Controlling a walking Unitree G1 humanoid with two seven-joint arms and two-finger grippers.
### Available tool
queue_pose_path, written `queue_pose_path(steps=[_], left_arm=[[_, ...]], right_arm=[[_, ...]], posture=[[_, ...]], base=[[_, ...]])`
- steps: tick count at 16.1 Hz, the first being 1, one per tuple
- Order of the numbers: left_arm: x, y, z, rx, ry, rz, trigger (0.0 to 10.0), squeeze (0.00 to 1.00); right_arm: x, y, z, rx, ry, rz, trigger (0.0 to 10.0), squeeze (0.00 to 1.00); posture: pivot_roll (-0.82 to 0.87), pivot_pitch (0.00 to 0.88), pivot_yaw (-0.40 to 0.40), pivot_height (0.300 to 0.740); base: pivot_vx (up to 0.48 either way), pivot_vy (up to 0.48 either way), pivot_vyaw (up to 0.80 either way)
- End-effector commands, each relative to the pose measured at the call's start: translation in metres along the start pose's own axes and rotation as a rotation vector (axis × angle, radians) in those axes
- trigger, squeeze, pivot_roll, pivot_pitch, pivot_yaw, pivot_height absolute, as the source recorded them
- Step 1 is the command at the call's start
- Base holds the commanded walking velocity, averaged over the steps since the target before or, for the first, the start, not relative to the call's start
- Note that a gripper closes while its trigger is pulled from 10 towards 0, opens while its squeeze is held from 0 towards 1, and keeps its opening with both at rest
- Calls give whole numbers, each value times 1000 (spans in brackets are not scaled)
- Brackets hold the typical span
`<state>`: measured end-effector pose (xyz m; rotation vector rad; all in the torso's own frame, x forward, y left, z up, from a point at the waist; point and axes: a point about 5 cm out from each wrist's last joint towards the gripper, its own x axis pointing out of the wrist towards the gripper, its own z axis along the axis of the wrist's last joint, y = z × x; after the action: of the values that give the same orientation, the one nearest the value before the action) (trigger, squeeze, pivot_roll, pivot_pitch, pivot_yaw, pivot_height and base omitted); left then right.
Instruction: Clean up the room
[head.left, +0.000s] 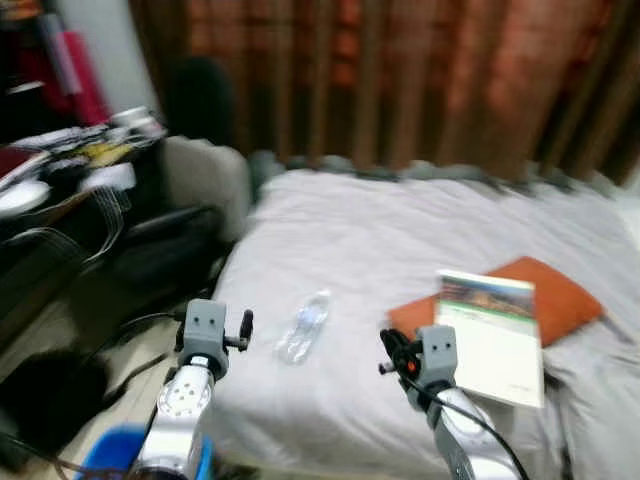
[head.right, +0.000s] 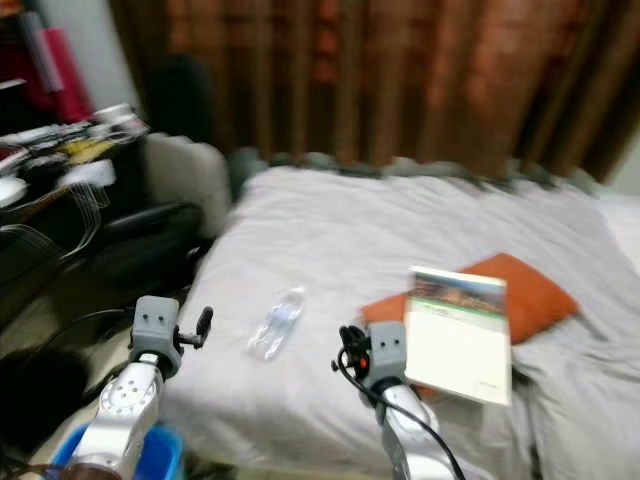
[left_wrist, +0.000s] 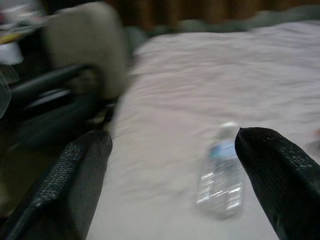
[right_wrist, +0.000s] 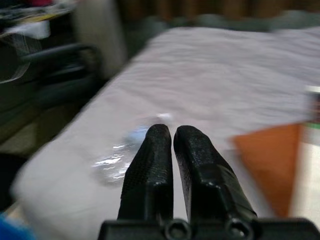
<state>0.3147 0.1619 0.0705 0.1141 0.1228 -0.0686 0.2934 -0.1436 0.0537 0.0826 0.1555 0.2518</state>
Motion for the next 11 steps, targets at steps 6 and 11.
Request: queue_pose_path(steps=[6, 11], left_arm=[[10, 5, 3, 69, 37, 42, 10000, 0], [39, 23, 18, 104, 86, 60, 10000, 0]], right_arm=[[-2, 0, 4, -6, -12, 4, 10000, 0], [-18, 7, 3, 27, -14, 34, 10000, 0]], posture=[[-30, 5, -15, 740], [-56, 118, -47, 740]], base=[[394, 0, -610], [0, 0, 0]])
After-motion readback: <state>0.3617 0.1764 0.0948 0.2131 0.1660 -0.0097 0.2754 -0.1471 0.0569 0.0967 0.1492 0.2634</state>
